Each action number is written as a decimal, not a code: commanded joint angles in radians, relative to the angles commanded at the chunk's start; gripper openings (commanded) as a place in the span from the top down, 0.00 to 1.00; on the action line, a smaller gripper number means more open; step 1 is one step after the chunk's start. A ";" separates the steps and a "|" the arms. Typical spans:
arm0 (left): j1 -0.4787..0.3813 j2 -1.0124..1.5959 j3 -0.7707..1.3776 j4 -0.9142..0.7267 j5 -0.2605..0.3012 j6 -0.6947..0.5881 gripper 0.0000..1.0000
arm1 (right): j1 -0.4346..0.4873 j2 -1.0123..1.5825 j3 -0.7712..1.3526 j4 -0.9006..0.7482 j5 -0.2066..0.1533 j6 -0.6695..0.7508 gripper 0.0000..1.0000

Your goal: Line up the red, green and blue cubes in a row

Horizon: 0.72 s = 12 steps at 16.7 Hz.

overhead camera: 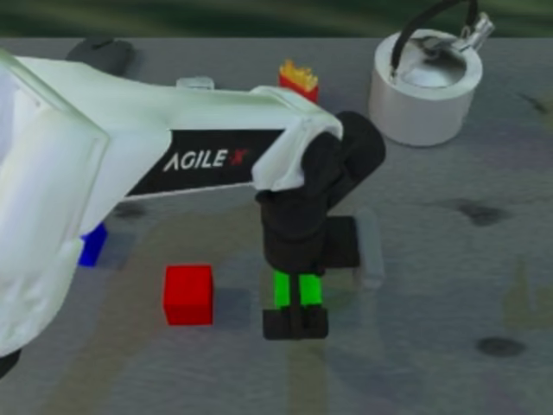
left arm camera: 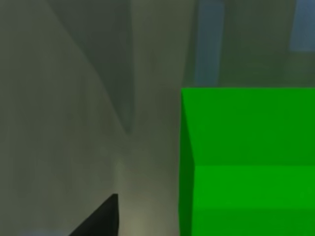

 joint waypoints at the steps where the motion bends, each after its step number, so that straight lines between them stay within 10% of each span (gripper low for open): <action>1: 0.002 -0.003 0.012 -0.014 -0.001 -0.001 0.00 | 0.000 0.000 0.000 0.000 0.000 0.000 0.00; 12: 0.011 -0.072 0.163 -0.239 0.000 -0.003 0.00 | 0.000 0.000 0.000 0.000 0.000 0.000 0.00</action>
